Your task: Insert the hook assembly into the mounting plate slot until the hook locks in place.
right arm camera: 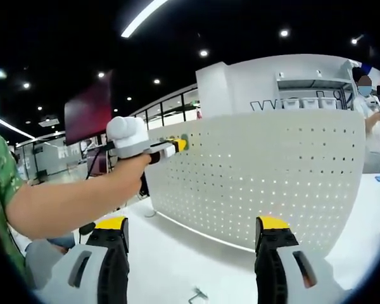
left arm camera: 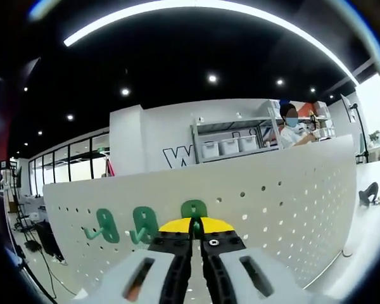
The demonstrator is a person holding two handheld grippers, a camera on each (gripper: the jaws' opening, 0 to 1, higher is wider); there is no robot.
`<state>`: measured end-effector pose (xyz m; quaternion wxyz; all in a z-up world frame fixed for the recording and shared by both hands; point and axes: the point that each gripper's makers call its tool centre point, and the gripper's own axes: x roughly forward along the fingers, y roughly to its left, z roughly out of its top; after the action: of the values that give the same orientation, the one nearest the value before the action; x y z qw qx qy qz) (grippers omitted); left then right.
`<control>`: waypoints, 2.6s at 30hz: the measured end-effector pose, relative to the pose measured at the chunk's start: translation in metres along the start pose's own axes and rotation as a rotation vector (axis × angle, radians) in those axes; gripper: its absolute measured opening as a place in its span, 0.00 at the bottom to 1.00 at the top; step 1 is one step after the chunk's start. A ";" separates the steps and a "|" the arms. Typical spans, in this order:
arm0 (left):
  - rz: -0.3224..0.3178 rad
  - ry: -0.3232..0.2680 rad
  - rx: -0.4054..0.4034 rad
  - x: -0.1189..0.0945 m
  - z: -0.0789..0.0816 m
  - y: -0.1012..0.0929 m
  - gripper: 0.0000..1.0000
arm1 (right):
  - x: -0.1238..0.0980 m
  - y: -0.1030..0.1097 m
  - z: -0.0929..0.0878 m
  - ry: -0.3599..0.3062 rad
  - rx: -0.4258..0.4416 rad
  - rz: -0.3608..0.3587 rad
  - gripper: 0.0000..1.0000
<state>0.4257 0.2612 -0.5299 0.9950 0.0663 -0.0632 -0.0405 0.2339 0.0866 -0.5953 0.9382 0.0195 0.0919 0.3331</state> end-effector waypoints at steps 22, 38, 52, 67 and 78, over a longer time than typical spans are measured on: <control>-0.018 0.041 -0.013 -0.002 -0.009 -0.003 0.05 | -0.002 0.001 0.001 -0.006 0.005 0.001 0.83; -0.047 0.050 -0.043 -0.006 -0.013 -0.013 0.20 | -0.004 -0.001 0.000 -0.007 0.008 -0.009 0.83; -0.063 0.063 -0.073 -0.018 -0.021 -0.015 0.27 | -0.005 0.001 0.003 -0.015 0.003 -0.011 0.83; -0.070 0.078 -0.076 -0.032 -0.024 -0.012 0.28 | -0.006 0.006 0.008 -0.029 -0.002 -0.005 0.83; -0.089 0.096 -0.067 -0.046 -0.029 -0.015 0.29 | -0.009 0.011 0.009 -0.035 -0.002 -0.005 0.83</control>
<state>0.3832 0.2544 -0.5657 0.9957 0.0375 -0.0112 -0.0837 0.2216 0.0902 -0.5843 0.9406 0.0240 0.0749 0.3303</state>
